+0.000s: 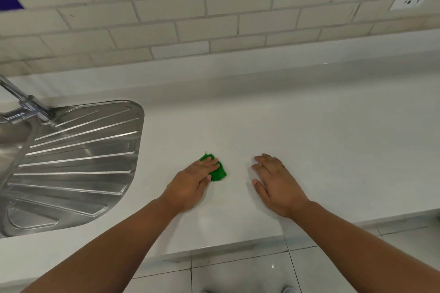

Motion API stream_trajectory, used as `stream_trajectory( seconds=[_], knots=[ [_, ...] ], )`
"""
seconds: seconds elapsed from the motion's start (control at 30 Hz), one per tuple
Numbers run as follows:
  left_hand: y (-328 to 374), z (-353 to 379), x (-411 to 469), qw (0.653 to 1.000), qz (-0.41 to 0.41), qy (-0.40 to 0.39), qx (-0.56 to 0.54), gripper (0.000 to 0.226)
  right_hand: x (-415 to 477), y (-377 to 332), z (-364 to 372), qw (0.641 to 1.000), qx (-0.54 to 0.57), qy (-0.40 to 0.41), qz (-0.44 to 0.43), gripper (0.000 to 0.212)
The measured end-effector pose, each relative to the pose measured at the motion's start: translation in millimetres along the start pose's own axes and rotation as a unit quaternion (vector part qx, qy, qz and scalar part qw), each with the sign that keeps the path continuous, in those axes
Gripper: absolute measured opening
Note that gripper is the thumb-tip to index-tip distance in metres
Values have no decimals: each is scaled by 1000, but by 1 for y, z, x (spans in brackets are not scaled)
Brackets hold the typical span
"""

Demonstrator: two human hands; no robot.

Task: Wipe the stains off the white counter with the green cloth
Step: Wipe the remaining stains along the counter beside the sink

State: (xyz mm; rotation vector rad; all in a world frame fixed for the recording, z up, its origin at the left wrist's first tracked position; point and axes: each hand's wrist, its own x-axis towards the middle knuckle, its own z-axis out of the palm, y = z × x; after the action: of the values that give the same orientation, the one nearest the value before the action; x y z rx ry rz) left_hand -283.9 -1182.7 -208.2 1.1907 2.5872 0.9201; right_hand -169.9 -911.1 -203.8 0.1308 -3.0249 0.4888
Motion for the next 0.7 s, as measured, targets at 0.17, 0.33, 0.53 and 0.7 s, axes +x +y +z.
stream_trajectory(
  seconds=[0.17, 0.33, 0.53, 0.7],
  knots=[
    [33, 0, -40, 984, -130, 97, -77, 35, -3, 5, -9, 999, 18, -34, -29, 57],
    [40, -11, -86, 885, -371, 278, -43, 37, -11, 34, -23, 998, 12, -48, -50, 60],
    [32, 1, -103, 856, -447, 244, 92, 45, -34, 76, -39, 998, 8, -45, -47, 63],
    [60, 24, -62, 856, -443, 245, 108, 46, -55, 103, -49, 998, 8, -44, -41, 66]
  ],
)
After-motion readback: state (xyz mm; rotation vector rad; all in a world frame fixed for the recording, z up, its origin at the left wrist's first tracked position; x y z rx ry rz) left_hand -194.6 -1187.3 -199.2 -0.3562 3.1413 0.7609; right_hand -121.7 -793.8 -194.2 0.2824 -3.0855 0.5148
